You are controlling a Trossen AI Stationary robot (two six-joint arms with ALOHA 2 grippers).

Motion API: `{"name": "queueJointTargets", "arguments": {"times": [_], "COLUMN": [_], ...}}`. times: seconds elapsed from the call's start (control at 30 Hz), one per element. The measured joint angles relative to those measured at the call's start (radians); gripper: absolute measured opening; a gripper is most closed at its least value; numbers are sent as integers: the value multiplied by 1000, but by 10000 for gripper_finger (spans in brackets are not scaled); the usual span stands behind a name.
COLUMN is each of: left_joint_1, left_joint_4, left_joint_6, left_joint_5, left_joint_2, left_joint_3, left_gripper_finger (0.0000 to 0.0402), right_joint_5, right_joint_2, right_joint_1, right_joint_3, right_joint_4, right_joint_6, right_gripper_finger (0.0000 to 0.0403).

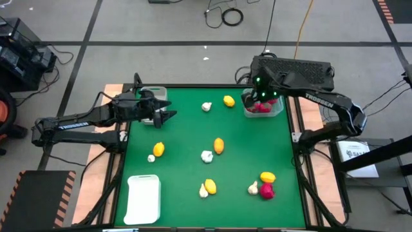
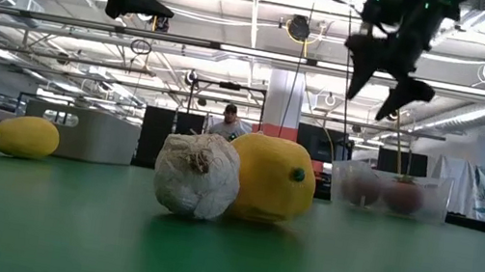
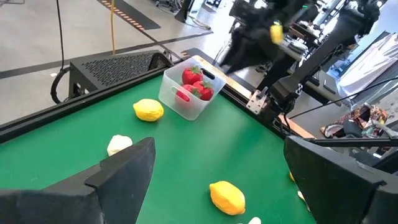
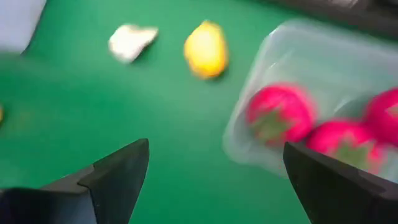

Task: Sort produce into baskets
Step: Put the tomato into the transparent bin

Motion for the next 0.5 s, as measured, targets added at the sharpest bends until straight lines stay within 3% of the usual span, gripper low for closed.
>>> {"name": "queueJointTargets", "arguments": {"times": [0.27,0.5], "left_joint_1": [0,0], "left_joint_4": [-21,-87], "left_joint_6": [73,149], "left_joint_5": [69,79], "left_joint_2": [0,0], "left_joint_3": [0,0], "left_gripper_finger": [361,361], "right_joint_5": [-99,-175], "right_joint_2": [0,0], "right_joint_1": [330,655], "right_joint_3": [15,14], "right_joint_4": [-231,-221], "right_joint_6": [288,655], "right_gripper_finger": [361,361]}}
